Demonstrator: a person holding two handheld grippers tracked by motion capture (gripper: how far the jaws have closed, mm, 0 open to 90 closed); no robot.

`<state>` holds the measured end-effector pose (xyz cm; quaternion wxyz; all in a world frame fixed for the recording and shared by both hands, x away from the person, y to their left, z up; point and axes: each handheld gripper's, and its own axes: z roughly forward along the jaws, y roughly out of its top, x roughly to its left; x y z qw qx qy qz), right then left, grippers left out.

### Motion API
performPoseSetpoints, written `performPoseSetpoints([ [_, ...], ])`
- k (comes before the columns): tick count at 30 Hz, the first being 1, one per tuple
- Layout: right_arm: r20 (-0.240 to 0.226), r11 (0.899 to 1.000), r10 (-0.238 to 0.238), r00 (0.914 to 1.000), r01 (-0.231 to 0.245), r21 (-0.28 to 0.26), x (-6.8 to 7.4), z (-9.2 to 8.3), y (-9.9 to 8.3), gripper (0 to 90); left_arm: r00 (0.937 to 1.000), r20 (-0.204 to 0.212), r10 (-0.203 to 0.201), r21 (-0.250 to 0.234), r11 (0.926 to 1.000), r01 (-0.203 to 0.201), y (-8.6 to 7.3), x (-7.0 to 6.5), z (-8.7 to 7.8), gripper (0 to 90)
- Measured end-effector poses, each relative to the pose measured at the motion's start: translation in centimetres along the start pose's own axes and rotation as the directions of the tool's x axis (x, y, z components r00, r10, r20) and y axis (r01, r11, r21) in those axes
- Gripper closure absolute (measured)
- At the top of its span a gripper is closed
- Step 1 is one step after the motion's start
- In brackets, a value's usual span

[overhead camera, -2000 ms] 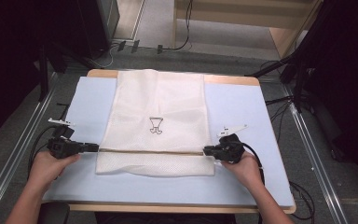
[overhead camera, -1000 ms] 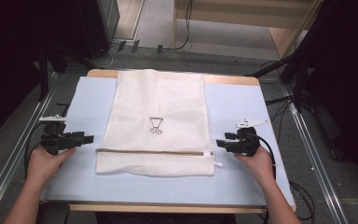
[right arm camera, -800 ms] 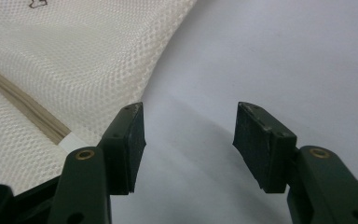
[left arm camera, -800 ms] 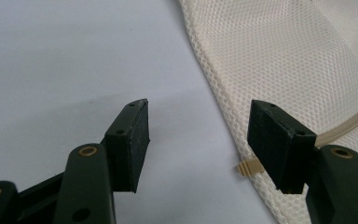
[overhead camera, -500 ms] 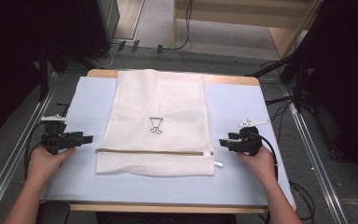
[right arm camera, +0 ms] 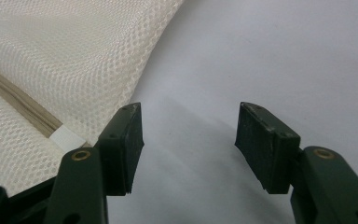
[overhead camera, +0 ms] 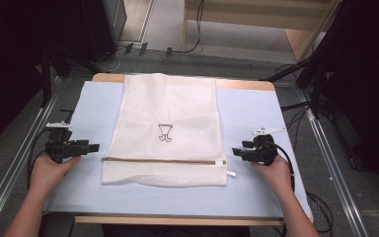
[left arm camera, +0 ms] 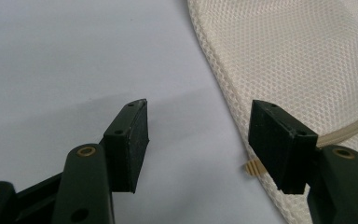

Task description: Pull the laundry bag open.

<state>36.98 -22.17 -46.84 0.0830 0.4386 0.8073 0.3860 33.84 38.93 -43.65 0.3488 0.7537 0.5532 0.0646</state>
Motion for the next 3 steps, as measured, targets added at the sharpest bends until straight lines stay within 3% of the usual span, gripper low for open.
performPoseSetpoints([
  [3,0.000,1.000,-0.001,1.0000,0.001,0.003,0.03,0.02,-0.03,41.9,1.0000,0.002,0.000,0.002,1.0000,0.000,0.04,0.00,0.06,38.7],
])
